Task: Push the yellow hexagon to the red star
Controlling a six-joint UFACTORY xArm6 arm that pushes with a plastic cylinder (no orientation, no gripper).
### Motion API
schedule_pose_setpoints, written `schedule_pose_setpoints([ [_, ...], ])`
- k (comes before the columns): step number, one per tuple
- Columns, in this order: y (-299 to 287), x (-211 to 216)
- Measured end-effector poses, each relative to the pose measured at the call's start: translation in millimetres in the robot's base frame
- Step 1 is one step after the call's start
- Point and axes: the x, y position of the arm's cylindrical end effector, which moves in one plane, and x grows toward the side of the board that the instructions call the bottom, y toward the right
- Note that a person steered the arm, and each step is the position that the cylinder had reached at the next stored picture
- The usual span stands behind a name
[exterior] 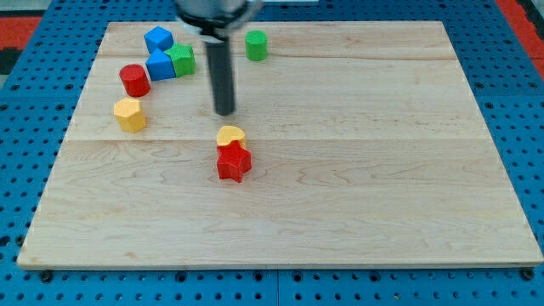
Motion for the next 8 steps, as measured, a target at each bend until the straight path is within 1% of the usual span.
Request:
schedule_pose_setpoints([
  [1,-45.8,-22.7],
  [2,-77.5,-9.0],
  [3,-117.1,-8.5],
  [4,-104.4,35.6],
  [5,-88.8,38.3],
  [6,-80.8,71.8],
  [8,-141.4,70.5],
])
